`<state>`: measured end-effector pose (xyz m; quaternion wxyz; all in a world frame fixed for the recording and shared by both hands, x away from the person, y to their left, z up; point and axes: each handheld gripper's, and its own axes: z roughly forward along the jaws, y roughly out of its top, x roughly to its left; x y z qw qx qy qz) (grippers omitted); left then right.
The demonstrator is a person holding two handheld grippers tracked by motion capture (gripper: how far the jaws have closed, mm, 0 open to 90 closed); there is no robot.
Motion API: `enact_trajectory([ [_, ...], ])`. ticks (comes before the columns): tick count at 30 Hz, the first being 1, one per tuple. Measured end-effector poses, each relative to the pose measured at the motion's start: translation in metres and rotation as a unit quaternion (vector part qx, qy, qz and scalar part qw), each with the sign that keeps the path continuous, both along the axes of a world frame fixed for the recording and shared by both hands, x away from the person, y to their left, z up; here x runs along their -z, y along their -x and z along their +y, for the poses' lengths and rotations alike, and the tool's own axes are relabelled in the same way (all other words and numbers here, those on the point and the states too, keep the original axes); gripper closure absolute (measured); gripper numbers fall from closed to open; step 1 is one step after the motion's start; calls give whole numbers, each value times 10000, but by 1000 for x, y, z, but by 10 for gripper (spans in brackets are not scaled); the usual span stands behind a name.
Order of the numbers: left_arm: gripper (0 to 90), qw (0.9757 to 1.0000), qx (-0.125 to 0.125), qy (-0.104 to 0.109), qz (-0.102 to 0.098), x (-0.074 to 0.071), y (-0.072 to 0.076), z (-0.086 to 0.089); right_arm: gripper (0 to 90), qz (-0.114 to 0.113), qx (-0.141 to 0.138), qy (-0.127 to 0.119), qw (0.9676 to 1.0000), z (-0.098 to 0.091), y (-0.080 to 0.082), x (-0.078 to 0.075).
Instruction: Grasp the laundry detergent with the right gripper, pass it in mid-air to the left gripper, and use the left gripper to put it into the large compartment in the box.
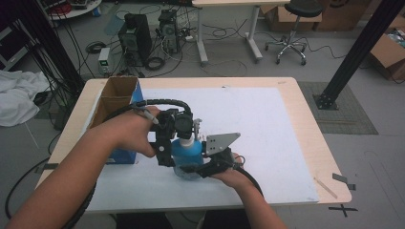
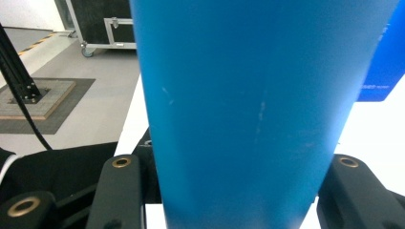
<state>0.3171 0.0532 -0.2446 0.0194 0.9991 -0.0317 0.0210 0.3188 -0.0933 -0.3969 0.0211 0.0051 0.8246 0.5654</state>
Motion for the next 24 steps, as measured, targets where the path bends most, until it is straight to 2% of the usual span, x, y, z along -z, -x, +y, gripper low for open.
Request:
enact_trajectory([
  [14,3,10000,78,-43,-10,8,5,-8,464,-48,-85,-33,9999,19,3,-4],
  [15,3,10000,66,-43,-16,8,6,-8,464,-155,-88,-68,9998,20,2,-5],
  [18,3,9999,87,-61,-58,8,6,-8,464,-136,-89,-94,9998,21,2,-7],
  [19,4,9999,84,-67,-74,9,6,-8,464,-61,-68,-73,9999,21,3,-8],
  [21,9,9999,85,-60,-105,9,7,-8,464,-146,-92,-122,9998,22,2,-9],
  [24,10,9998,87,-81,-131,8,7,-8,464,-58,-87,-94,9999,23,2,-9],
])
